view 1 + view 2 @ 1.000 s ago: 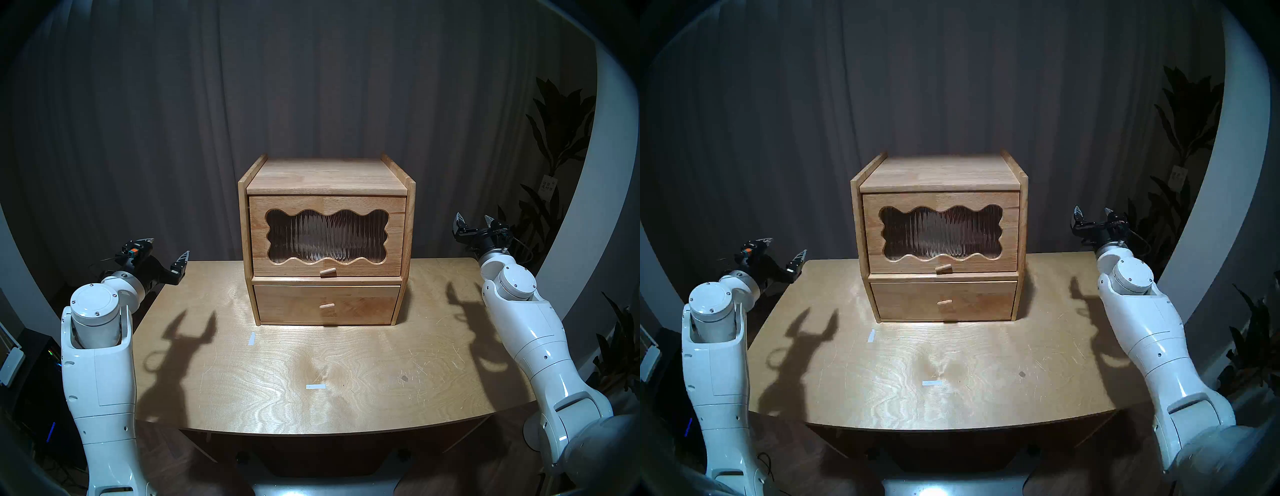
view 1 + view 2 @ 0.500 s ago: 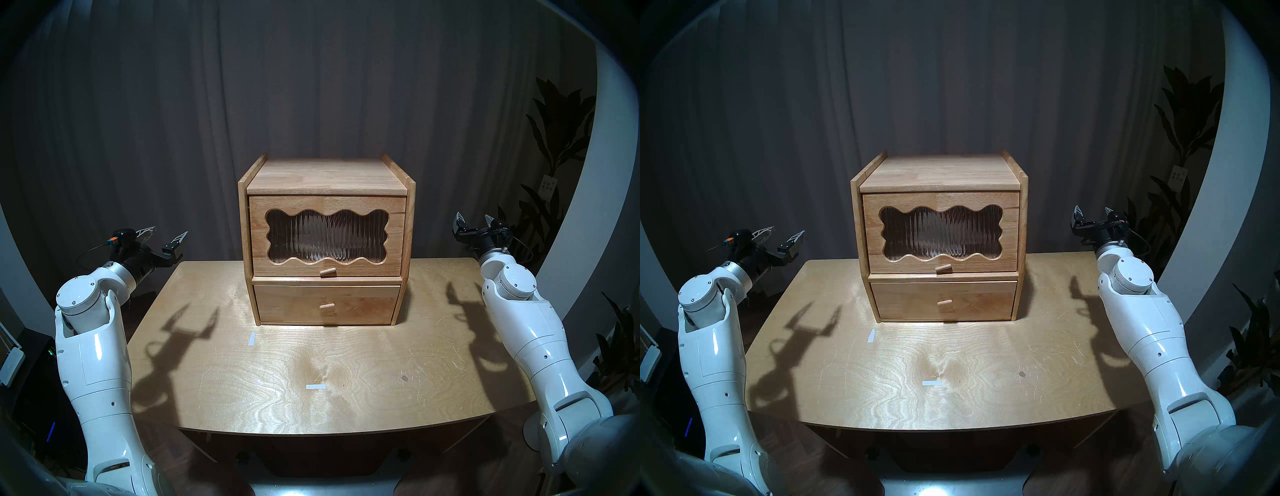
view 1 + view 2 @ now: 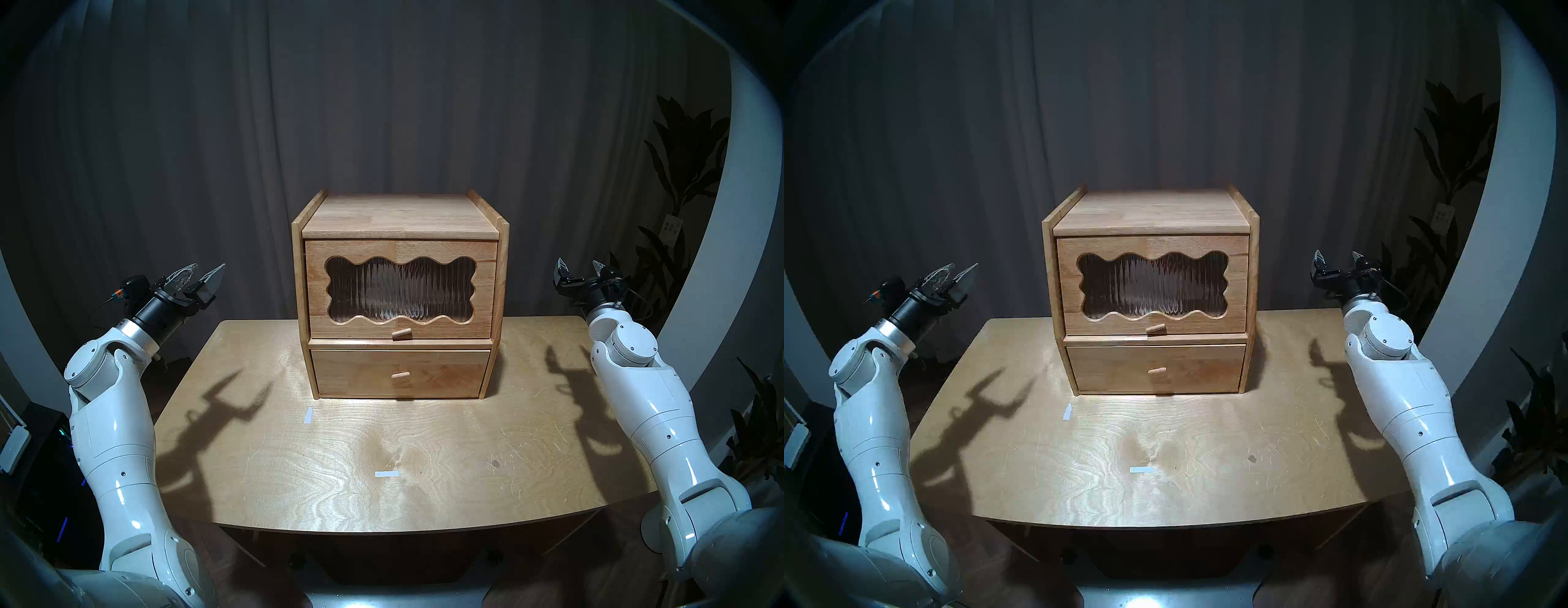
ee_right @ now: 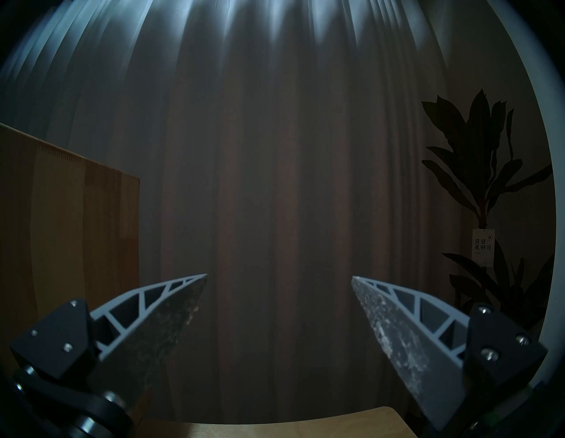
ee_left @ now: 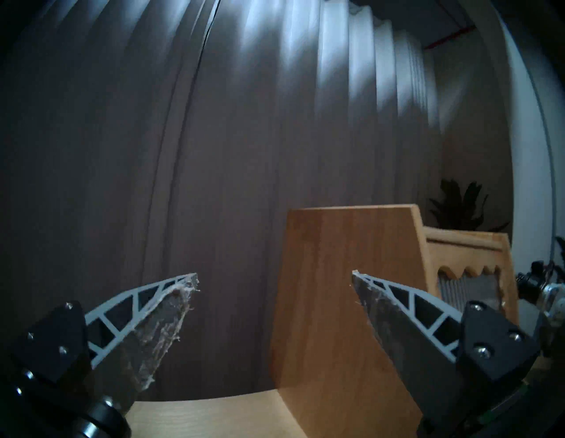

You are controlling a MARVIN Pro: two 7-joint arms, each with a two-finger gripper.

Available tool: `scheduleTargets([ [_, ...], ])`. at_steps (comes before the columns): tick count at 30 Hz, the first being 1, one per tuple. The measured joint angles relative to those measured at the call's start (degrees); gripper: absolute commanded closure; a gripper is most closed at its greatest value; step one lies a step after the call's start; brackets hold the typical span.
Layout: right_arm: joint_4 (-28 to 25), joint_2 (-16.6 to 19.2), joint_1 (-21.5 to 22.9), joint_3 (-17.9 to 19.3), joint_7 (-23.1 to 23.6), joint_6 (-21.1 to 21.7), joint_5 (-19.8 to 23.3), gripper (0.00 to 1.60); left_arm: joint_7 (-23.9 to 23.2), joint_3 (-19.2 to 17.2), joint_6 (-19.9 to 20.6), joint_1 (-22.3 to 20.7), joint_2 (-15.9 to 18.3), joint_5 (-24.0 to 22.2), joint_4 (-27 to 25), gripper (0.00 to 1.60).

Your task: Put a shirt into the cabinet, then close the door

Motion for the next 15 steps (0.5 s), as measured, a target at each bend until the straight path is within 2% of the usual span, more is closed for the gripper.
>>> scheduleTargets([
  [6,0.0,0.0,-0.1,0.0,0.4,-0.4,-0.5,0.0,-6.6,0.6,-3.8,-1.6,1.7,-3.5,4.9,0.0],
  [11,0.1,0.0,-0.1,0.1,0.6,-0.8,-0.8,0.0,-10.7,2.4,-7.9,-1.7,2.8,-3.5,6.9,0.0],
  [14,0.1,0.0,-0.3,0.2,0.8,-1.3,-1.1,0.0,-14.9,4.5,-12.1,-1.9,4.0,-2.0,8.5,0.0],
  [15,0.1,0.0,-0.3,0.2,0.8,-1.3,-1.1,0.0,-14.9,4.5,-12.1,-1.9,4.0,-2.0,8.5,0.0],
])
